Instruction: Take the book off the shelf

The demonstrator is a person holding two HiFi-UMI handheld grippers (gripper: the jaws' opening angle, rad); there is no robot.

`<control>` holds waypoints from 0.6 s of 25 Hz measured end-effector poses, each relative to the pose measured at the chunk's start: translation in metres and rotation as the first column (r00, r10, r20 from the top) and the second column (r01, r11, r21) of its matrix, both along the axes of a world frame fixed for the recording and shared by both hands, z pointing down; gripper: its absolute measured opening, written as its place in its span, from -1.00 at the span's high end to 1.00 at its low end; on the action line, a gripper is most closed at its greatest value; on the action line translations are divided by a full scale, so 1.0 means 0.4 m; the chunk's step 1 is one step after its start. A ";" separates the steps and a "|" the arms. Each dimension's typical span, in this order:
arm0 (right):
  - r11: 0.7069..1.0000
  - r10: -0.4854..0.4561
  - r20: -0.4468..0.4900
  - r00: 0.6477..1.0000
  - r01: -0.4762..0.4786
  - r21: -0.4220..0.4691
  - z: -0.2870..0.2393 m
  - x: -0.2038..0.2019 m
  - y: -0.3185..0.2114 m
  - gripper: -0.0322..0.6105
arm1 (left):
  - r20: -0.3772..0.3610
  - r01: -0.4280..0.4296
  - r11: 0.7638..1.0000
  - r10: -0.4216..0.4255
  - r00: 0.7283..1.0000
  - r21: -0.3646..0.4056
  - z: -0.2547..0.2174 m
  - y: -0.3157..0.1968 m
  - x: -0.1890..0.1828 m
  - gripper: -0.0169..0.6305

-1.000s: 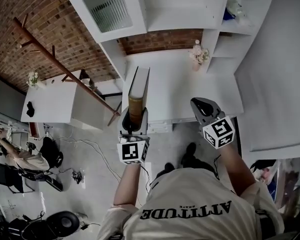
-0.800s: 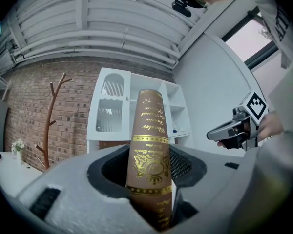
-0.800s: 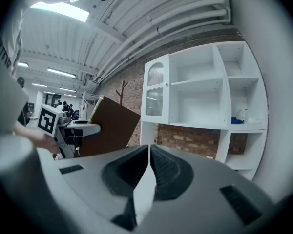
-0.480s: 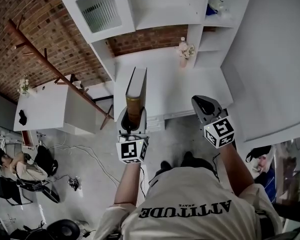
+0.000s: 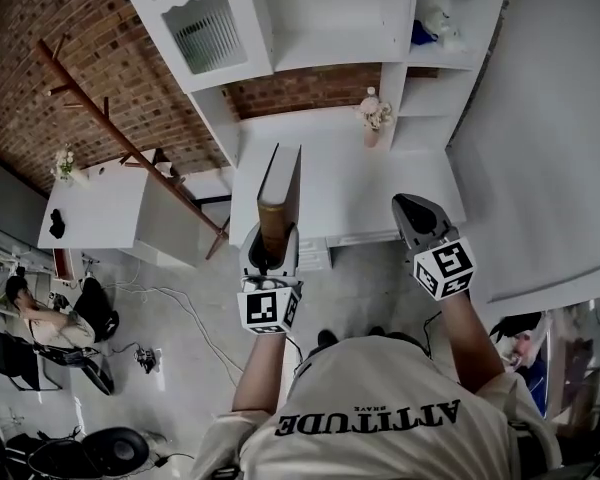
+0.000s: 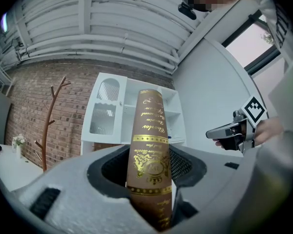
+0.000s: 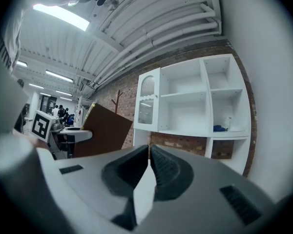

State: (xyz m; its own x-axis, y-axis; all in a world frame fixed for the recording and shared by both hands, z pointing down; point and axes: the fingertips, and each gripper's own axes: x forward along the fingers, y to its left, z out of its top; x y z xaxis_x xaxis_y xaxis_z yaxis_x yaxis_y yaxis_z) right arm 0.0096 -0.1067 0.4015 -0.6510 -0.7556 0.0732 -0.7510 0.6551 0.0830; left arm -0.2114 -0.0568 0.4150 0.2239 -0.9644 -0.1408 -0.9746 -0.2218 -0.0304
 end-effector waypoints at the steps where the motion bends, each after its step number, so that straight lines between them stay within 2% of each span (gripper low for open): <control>1: 1.000 -0.002 0.009 1.000 0.002 -0.002 0.000 0.011 -0.002 0.80 | 0.001 0.005 1.000 -0.005 1.000 0.003 -0.003 0.004 0.009 0.23; 7: 1.000 0.002 0.076 0.997 0.000 -0.029 0.000 0.069 -0.004 0.80 | -0.001 0.032 0.999 -0.032 0.999 0.015 -0.016 0.035 0.040 0.23; 15: 0.999 -0.029 0.090 0.996 0.030 -0.010 -0.016 0.070 0.006 0.81 | -0.014 0.054 0.998 -0.053 0.998 0.019 -0.024 0.043 0.039 0.23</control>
